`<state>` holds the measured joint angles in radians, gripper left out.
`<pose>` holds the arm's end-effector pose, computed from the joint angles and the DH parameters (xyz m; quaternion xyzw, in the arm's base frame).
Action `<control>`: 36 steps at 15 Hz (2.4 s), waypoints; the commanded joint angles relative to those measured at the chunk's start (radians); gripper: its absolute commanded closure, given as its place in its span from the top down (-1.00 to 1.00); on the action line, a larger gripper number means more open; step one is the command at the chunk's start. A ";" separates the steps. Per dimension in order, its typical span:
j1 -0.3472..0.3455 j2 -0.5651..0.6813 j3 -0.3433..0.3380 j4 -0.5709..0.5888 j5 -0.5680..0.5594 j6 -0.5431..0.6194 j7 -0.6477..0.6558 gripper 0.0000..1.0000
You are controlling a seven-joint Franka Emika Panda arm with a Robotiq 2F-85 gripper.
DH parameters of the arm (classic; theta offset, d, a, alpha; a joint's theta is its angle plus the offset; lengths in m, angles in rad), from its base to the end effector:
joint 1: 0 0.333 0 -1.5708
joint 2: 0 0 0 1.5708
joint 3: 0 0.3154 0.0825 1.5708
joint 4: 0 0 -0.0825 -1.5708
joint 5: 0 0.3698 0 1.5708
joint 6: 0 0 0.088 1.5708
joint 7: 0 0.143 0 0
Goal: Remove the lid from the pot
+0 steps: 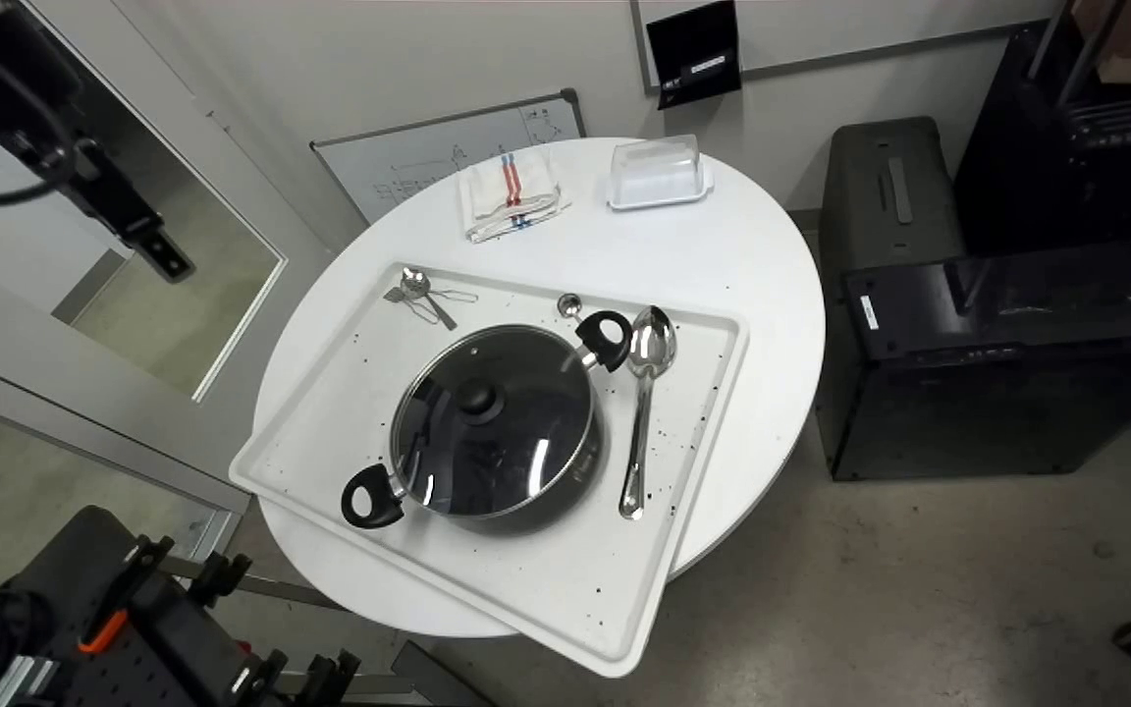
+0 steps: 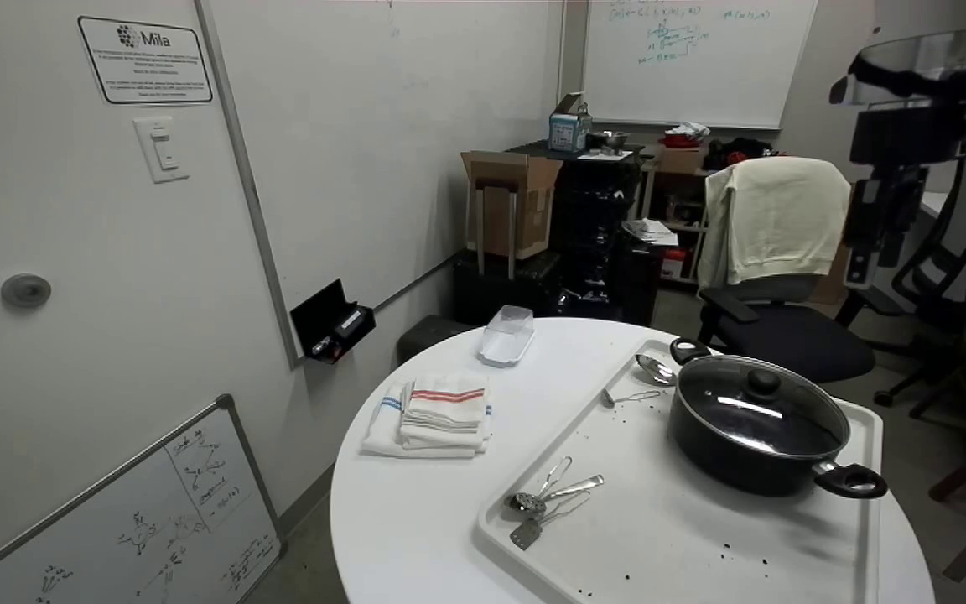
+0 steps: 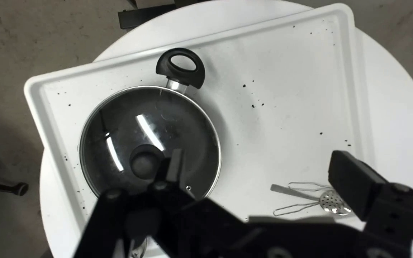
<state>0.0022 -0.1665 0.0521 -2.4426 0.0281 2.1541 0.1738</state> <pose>0.4334 0.0252 0.3281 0.9957 -0.0686 -0.0614 0.0000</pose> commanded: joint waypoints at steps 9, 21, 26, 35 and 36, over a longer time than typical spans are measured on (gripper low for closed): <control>-0.071 0.292 -0.105 0.026 0.006 0.285 -0.148 1.00; -0.118 0.566 -0.123 0.137 0.021 0.523 -0.157 1.00; -0.117 0.646 -0.123 0.180 0.018 0.551 -0.148 1.00; -0.101 0.714 -0.131 0.205 0.000 0.589 -0.138 1.00; -0.099 0.717 -0.132 0.203 -0.002 0.592 -0.137 1.00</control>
<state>-0.1099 0.5304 -0.0714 -2.2498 0.0338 2.7195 0.0342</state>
